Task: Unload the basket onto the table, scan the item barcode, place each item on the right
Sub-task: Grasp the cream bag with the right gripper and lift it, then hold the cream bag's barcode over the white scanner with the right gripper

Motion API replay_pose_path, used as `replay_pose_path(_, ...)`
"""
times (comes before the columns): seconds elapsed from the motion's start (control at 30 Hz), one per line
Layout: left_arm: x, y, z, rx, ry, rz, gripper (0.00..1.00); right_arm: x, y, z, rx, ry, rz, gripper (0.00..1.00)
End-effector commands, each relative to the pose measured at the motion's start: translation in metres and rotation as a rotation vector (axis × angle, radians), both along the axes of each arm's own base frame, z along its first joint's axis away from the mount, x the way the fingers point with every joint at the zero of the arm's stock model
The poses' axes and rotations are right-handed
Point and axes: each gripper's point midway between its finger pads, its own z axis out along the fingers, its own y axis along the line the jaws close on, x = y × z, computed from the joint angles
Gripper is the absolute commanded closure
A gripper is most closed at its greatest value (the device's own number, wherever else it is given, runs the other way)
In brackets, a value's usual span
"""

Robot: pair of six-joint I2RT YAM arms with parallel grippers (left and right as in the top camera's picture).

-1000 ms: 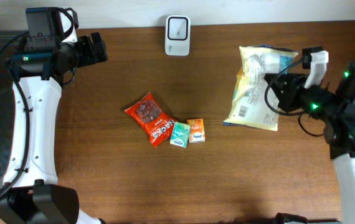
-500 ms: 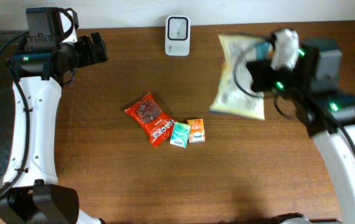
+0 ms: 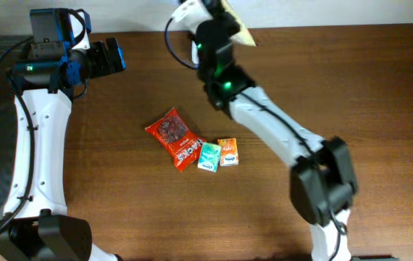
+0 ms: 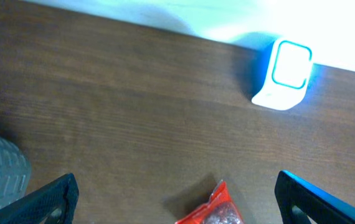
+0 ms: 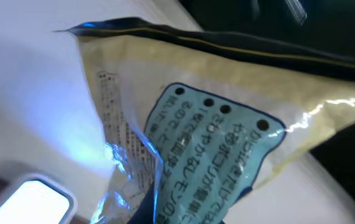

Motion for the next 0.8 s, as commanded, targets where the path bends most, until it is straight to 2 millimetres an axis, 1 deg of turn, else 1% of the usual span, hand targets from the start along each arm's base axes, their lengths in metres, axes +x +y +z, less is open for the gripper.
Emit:
replay_pose_path(0.0, 0.001, 0.0, -0.002, 0.016, 0.001, -0.013, 0.01, 0.021, 0.006, -0.03, -0.392, -0.013, -0.013, 0.96)
replay_pose_path(0.07, 0.001, 0.0, -0.001, 0.016, 0.001, -0.013, 0.01, 0.029, 0.017, -0.045, -0.423, -0.053, 0.035, 0.96)
replay_pose_path(0.13, 0.001, 0.0, -0.002, 0.016, 0.001, -0.012, 0.01, 0.035, 0.031, -0.066, -0.472, -0.064, 0.112, 0.96)
replay_pose_path(0.2, 0.001, 0.0, -0.001, 0.016, 0.001, -0.013, 0.01, 0.038, 0.039, -0.075, -0.483, -0.089, 0.162, 0.96)
replay_pose_path(0.27, 0.001, 0.0, -0.002, 0.016, 0.001, -0.013, 0.01, 0.037, 0.047, -0.072, -0.474, -0.136, 0.207, 0.96)
replay_pose_path(0.33, 0.001, 0.0, -0.001, 0.016, 0.001, -0.013, 0.01, 0.035, 0.052, -0.065, -0.465, -0.175, 0.233, 0.96)
replay_pose_path(0.47, 0.001, 0.0, -0.002, 0.016, 0.001, -0.013, 0.01, 0.034, 0.058, -0.064, -0.472, -0.19, 0.279, 0.96)
replay_pose_path(0.6, 0.001, 0.0, -0.002, 0.016, 0.001, -0.013, 0.01, 0.033, 0.067, -0.067, -0.486, -0.209, 0.368, 0.96)
replay_pose_path(0.77, 0.001, 0.0, -0.002, 0.016, 0.001, -0.013, 0.01, 0.039, 0.059, -0.072, -0.495, -0.197, 0.378, 0.96)
